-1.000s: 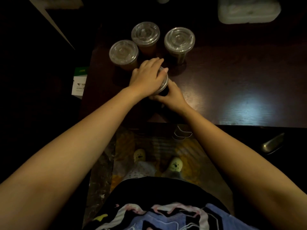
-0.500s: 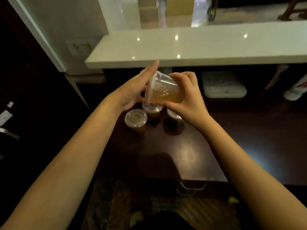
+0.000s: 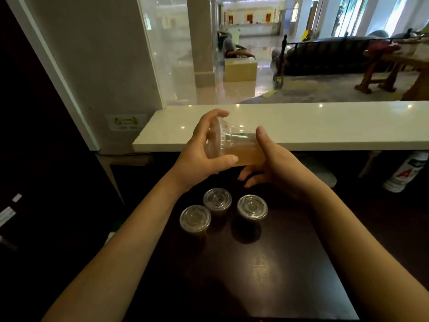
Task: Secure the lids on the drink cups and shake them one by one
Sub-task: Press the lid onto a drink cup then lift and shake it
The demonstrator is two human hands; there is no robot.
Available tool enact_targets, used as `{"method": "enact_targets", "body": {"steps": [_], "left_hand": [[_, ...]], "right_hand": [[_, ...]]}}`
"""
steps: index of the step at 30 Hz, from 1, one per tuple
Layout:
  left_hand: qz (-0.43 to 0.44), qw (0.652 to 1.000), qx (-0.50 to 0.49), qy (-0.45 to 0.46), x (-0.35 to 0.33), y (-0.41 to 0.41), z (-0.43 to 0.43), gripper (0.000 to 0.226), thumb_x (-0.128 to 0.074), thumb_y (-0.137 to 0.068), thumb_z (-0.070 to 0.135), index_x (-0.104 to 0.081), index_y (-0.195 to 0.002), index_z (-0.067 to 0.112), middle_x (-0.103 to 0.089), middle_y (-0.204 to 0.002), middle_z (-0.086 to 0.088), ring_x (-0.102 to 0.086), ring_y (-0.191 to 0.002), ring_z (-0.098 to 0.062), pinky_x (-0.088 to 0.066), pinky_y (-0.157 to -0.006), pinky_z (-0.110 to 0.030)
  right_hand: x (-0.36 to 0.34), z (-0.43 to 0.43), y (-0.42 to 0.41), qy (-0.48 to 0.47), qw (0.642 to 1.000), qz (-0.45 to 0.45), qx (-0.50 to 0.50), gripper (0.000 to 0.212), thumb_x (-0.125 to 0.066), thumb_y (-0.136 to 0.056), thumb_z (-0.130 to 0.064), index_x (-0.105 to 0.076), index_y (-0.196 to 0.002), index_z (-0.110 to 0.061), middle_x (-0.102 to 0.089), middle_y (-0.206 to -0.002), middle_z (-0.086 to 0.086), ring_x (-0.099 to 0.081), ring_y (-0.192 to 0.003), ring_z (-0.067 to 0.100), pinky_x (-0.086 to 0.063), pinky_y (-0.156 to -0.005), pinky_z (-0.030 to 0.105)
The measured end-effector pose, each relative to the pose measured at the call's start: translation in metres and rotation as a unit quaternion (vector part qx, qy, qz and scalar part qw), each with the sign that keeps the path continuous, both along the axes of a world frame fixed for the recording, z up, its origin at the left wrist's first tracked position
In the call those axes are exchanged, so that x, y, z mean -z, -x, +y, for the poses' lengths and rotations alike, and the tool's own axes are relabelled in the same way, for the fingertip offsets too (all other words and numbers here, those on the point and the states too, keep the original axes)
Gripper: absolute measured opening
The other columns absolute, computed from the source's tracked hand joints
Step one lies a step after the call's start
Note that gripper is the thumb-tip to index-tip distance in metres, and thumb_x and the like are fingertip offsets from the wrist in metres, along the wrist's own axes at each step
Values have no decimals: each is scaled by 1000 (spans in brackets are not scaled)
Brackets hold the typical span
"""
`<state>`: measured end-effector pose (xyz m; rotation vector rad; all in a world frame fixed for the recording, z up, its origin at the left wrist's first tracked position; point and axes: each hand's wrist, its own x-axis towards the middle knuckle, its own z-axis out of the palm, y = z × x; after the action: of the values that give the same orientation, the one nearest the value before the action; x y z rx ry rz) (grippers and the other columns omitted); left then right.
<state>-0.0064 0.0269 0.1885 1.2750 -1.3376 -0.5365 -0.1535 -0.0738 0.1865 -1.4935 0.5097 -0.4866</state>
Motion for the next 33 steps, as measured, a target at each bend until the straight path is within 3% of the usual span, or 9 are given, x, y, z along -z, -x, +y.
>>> {"method": "enact_targets", "body": {"steps": [3,6,9,12,15,18,22,28,33], "left_hand": [[-1,999,54,-3,-5,-10,2,83,-74,-65,27,-30,-133,46,-31,-143,3,-44,-126,-12,-50,-87,-27],[142,982,103,-68,-10,-22,3,97,-81,-60,43,-24,-138,49,-32,-147,7,-47,-127,-16,-53,-81,-26],[248,948,141,-138,-13,-28,0,56,-67,-71,58,-57,-122,37,-63,-124,2,-63,-109,-22,-51,-89,-53],[277,944,110,-143,-15,-26,-2,46,-64,-74,34,-53,-118,34,-64,-111,-2,-68,-89,-20,-57,-72,-41],[195,975,68,-87,-9,-23,-2,63,-69,-62,25,-45,-119,33,-52,-121,-9,-62,-95,-21,-53,-62,-28],[45,998,30,-28,-3,-15,2,68,-72,-58,26,-41,-118,40,-42,-129,-10,-57,-107,-27,-54,-75,-29],[-48,998,26,22,-5,-14,8,73,-74,-62,24,-36,-123,37,-36,-133,0,-49,-119,-22,-53,-89,-39],[-127,991,-7,-35,-14,-26,15,72,-73,-62,46,-36,-124,45,-40,-134,7,-47,-124,-13,-49,-92,-30],[-145,988,-51,-27,0,-22,11,79,-81,-60,41,-37,-125,34,-42,-129,10,-46,-117,-5,-46,-95,-26]], "right_hand": [[-7,2,-5,-26,998,-49,21,38,-52,-90,-42,-57,-112,-10,-65,-85,10,-64,-62,16,-54,-54,27],[-6,3,-4,10,996,-90,22,33,-61,-87,-23,-51,-117,-14,-63,-106,9,-69,-83,17,-58,-70,30],[-3,4,-2,114,989,-93,-1,49,-69,-79,-6,-49,-119,-25,-58,-122,3,-65,-104,19,-56,-84,33],[-4,5,-3,135,986,-100,-14,58,-69,-76,2,-48,-122,-27,-53,-129,-2,-61,-111,21,-54,-89,36],[-3,7,-7,44,993,-106,8,48,-64,-81,-21,-49,-126,-24,-55,-128,2,-63,-108,17,-54,-91,32],[-4,11,-14,-67,995,-70,28,48,-46,-91,-47,-53,-125,-15,-62,-123,11,-66,-106,20,-56,-85,33],[-4,20,-15,-139,982,-121,33,45,-50,-90,-39,-56,-122,-7,-65,-120,15,-66,-106,24,-58,-80,32],[-5,33,-4,-50,980,-172,81,62,-71,-63,-12,-55,-122,-17,-69,-108,5,-68,-100,20,-57,-84,29],[-17,24,-6,13,981,-156,112,73,-76,-57,-19,-51,-126,-21,-62,-121,3,-62,-111,17,-53,-93,32]]}}
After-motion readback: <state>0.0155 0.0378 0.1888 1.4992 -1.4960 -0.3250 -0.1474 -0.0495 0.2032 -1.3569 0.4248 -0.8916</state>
